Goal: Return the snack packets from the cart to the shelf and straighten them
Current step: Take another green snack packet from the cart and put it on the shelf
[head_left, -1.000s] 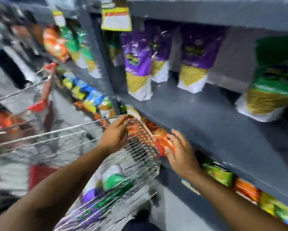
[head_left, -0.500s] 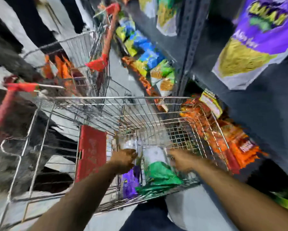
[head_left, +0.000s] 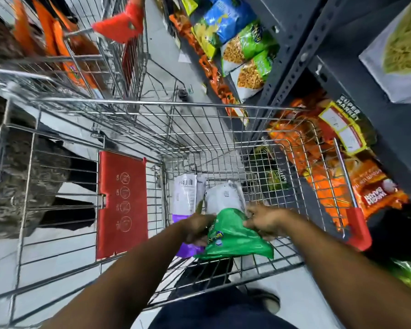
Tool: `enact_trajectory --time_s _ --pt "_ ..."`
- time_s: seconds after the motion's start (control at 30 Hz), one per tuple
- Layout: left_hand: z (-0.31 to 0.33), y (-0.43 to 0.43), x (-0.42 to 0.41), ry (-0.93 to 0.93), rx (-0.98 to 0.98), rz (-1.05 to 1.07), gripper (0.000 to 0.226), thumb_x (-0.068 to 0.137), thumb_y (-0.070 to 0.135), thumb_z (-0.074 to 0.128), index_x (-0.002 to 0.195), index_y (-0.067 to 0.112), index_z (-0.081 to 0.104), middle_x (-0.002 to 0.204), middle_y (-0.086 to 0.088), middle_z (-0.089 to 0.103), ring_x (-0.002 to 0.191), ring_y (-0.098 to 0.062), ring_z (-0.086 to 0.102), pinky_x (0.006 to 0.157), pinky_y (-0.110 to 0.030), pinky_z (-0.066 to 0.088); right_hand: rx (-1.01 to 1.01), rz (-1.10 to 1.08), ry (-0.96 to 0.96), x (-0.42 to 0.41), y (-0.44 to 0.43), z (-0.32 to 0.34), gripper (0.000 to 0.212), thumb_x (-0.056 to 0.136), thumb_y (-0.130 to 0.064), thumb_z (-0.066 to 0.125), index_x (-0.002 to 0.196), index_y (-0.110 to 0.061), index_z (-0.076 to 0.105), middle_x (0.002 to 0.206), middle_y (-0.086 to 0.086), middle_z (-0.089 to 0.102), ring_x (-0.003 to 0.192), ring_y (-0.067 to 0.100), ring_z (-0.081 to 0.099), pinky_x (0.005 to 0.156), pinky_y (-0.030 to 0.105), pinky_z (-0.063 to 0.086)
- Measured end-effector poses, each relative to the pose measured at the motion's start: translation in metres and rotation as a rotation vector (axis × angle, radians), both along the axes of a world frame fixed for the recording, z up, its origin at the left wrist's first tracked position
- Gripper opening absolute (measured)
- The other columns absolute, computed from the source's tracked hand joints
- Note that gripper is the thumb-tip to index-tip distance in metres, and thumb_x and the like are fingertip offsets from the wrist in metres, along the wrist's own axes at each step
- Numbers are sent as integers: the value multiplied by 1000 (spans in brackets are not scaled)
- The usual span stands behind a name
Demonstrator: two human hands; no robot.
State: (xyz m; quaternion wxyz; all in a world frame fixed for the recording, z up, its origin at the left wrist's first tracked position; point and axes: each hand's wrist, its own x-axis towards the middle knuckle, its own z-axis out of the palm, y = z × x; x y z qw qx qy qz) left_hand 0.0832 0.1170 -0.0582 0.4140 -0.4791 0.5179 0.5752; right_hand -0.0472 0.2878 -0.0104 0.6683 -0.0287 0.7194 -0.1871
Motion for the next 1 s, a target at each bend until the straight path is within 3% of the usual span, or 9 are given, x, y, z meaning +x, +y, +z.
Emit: enact_trajectory --time_s 0.1,0.23,0.3,0.37,0.43,0.5,0.6,0.73,1.0 --pt "7 -19 -9 79 -131 66 33 92 33 65 68 11 56 50 -4 51 37 -13 45 45 -20 45 -83 -252 -44 -7 -1 0 43 91 -16 55 132 -19 44 101 13 64 77 26 66 63 38 59" --pt "44 -30 -28 212 -132 236 33 91 -3 54 61 8 55 53 -11 57 31 -10 55 34 -16 45 -230 -458 94 -21 -7 26 44 90 -4 54 130 -21 49 100 9 64 66 19 61 44 24 52" --pt "62 -29 -40 290 -56 356 34 94 -6 43 66 10 55 41 -2 61 29 -6 55 31 -12 44 -270 -554 72 -25 -5 40 40 88 -5 55 122 -26 58 102 7 70 63 18 58 50 25 46" --pt "80 -25 -52 339 -10 441 34 97 -5 39 70 11 54 38 0 60 28 -5 53 31 -11 45 -325 -697 69 -25 5 64 27 89 -5 53 104 -21 68 77 1 75 56 16 56 53 22 43" --pt "102 -22 -64 383 57 475 37 98 -6 37 70 11 52 39 0 61 28 -5 54 30 -13 46 -394 -863 58 -23 19 96 21 90 -2 50 86 -13 68 53 0 67 40 11 53 41 16 43" --pt "134 -15 -75 408 131 503 40 100 -3 35 66 11 48 37 0 60 27 -4 54 30 -13 47 -533 -978 -8 -18 37 136 20 88 -1 48 82 -10 65 47 1 63 35 10 51 36 16 44" --pt "189 2 -93 491 167 467 43 100 -4 33 62 11 48 35 0 58 24 -3 50 28 -12 45 -720 -1084 -92 -9 67 193 16 72 -13 53 67 -12 68 46 -1 58 35 9 47 40 18 43" --pt "256 45 -115 628 240 345 54 97 -6 36 51 6 62 36 2 59 24 -1 47 26 -10 40 -912 -1174 15 7 114 253 10 55 -22 63 59 -18 70 48 -4 56 37 7 45 43 18 43" --pt "331 201 -155 743 423 34 42 99 -1 35 67 10 60 38 3 59 26 1 47 28 -9 42 -1046 -1466 437 48 249 326 14 76 -16 51 64 -17 58 47 -4 48 37 4 37 43 19 43"
